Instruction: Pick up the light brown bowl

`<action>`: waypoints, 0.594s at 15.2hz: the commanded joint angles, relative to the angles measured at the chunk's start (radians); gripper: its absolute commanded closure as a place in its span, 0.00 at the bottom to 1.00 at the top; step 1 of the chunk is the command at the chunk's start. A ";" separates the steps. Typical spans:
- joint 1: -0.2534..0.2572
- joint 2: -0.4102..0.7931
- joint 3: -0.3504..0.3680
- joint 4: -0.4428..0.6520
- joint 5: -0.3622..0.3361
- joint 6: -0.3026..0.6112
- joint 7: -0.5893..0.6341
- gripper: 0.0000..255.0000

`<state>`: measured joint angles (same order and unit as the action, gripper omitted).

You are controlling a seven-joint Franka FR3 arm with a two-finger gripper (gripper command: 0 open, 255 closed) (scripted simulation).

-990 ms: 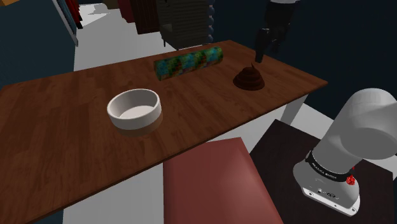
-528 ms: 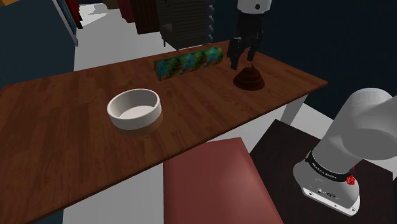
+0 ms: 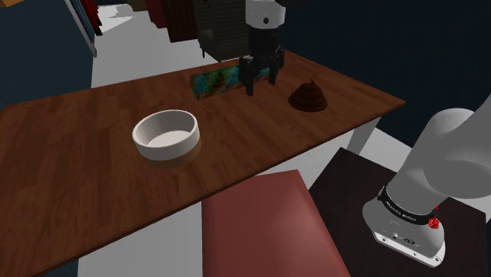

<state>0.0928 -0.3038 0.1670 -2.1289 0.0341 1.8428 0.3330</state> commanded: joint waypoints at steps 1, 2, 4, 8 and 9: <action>0.007 0.065 0.019 0.040 -0.003 0.024 0.022 0.00; 0.011 0.101 0.029 0.068 -0.007 0.030 0.036 0.00; 0.020 0.172 0.048 0.128 -0.016 0.040 0.063 0.00; 0.044 0.319 0.082 0.263 -0.045 0.046 0.119 0.00; 0.051 0.357 0.089 0.300 -0.054 0.045 0.133 0.00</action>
<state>0.1368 0.0191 0.2477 -1.8594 -0.0131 1.8866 0.4514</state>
